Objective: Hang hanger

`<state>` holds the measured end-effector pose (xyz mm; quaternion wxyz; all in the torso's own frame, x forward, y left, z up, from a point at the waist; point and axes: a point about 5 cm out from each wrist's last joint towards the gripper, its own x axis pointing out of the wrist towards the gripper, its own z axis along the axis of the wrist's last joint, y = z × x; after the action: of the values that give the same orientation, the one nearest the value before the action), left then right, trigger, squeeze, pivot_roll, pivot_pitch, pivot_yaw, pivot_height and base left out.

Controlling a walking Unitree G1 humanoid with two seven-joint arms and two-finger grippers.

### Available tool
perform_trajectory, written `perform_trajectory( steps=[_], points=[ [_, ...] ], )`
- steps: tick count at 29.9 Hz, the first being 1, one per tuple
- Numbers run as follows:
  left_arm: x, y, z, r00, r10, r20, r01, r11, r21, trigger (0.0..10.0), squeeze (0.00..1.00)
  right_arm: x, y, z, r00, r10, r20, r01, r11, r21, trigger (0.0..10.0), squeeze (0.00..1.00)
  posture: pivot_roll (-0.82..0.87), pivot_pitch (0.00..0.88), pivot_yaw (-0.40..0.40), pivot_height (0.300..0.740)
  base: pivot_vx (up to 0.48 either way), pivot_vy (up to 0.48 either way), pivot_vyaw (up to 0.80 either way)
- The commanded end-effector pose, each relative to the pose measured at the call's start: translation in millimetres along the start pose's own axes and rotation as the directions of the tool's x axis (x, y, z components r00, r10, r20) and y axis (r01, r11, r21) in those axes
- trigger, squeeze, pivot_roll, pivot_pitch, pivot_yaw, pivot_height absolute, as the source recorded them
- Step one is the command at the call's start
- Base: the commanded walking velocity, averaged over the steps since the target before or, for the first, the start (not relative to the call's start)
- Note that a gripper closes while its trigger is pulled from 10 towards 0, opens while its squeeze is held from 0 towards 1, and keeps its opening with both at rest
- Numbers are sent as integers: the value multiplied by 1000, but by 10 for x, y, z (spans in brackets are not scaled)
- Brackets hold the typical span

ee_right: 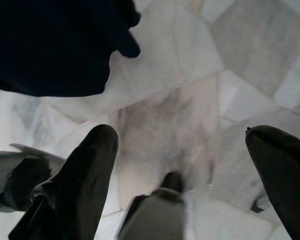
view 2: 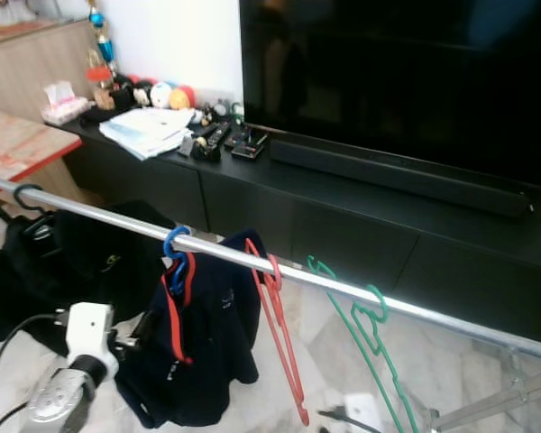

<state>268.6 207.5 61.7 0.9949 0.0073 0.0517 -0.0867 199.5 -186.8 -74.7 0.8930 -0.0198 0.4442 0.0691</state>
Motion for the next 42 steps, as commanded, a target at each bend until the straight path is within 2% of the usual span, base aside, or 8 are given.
perform_trajectory(
  steps=[1, 3, 13, 19, 32, 36, 38, 42],
  points=[
    [-8, -52, -4, 997, -69, -24, 69, 998, 5, 10000, 0, -26, -57, -80, 1000, -14, -26, 14, 1000, 1, 10000, 0, -28, 74, 57, 740, 0, 0, 0],
    [-4, -83, 71, 984, -174, -35, 175, 984, 34, 10000, 0, -26, -57, -79, 1000, -13, -26, 13, 1000, -2, 10000, 0, -26, 74, 57, 740, 0, 0, 0],
    [-5, -7, 351, 938, -340, -68, 345, 936, 70, 10000, 0, -24, -52, -74, 1000, -9, -29, 8, 1000, -12, 10000, 0, -23, 77, 58, 740, 0, 0, 0],
    [177, -3, 330, 963, -256, -89, 265, 957, 116, 10000, 0, -22, -47, -70, 1000, -3, -30, 2, 1000, -21, 10000, 0, -23, 75, 59, 740, 0, 0, 0],
    [467, -283, 276, 959, -266, -101, 269, 963, 22, 10000, 0, -19, -40, -64, 1000, -4, -29, 3, 1000, -24, 10000, 0, -35, 65, 60, 740, 0, 0, 0],
    [590, -360, 223, 966, -221, -135, 228, 973, 38, 10000, 0, -17, -34, -59, 1000, -2, -27, 1, 1000, -26, 10000, 0, -38, 67, 62, 740, 0, 0, 0],
    [665, -323, 196, 980, -116, -164, 126, 991, 48, 10000, 0, -16, -31, -58, 1000, -2, -27, 1, 1000, -25, 10000, 0, -35, 69, 61, 740, 0, 0, 0],
    [756, -389, 199, 982, -99, -161, 94, 995, -39, 10000, 0, -15, -24, -58, 1000, 2, -27, -3, 1000, -27, 10000, 0, -39, 74, 62, 740, 0, 0, 0]
  ],
)
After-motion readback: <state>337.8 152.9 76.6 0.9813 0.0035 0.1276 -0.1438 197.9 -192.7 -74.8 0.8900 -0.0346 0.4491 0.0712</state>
